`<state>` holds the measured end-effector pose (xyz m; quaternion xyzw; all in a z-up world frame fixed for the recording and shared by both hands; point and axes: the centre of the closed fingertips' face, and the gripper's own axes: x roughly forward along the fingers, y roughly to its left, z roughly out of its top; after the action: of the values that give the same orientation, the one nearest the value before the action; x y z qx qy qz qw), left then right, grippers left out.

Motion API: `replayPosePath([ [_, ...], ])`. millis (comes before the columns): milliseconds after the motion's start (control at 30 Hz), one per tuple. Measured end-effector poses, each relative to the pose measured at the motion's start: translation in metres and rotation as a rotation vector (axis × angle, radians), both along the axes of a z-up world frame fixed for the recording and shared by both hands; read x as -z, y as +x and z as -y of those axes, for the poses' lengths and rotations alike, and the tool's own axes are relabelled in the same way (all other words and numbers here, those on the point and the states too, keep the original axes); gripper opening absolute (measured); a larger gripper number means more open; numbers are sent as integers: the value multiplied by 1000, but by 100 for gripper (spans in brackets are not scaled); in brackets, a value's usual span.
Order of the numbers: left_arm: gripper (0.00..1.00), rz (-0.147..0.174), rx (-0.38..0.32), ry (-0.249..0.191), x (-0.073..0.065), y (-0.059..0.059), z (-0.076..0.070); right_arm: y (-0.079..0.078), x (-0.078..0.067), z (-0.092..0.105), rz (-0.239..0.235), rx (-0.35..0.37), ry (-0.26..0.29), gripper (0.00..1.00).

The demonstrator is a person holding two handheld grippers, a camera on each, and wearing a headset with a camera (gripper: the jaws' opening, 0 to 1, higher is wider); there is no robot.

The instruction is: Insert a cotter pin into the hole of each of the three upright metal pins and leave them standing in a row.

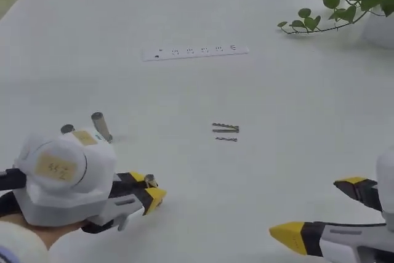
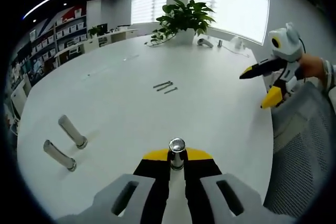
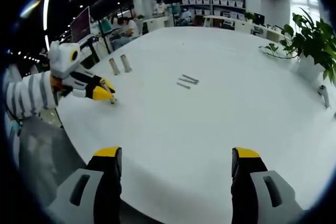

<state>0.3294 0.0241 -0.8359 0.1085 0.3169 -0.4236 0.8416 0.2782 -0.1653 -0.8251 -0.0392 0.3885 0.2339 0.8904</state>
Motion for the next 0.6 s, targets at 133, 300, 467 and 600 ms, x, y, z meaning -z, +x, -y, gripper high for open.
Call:
replayPosePath([
  [133,7,0,4,3,3,-1,0,-1,1,-2,-4,-6,0,87],
  [300,7,3,16,7,7,-2,1,-2,1,-3,-6,-14,1,87],
  [467,7,12,31,15,10,-2,0,-2,1,-3,-6,-11,3,87],
  [600,7,6,31,17,11,-3,0,-2,1,-3,-7,-10,5,87],
])
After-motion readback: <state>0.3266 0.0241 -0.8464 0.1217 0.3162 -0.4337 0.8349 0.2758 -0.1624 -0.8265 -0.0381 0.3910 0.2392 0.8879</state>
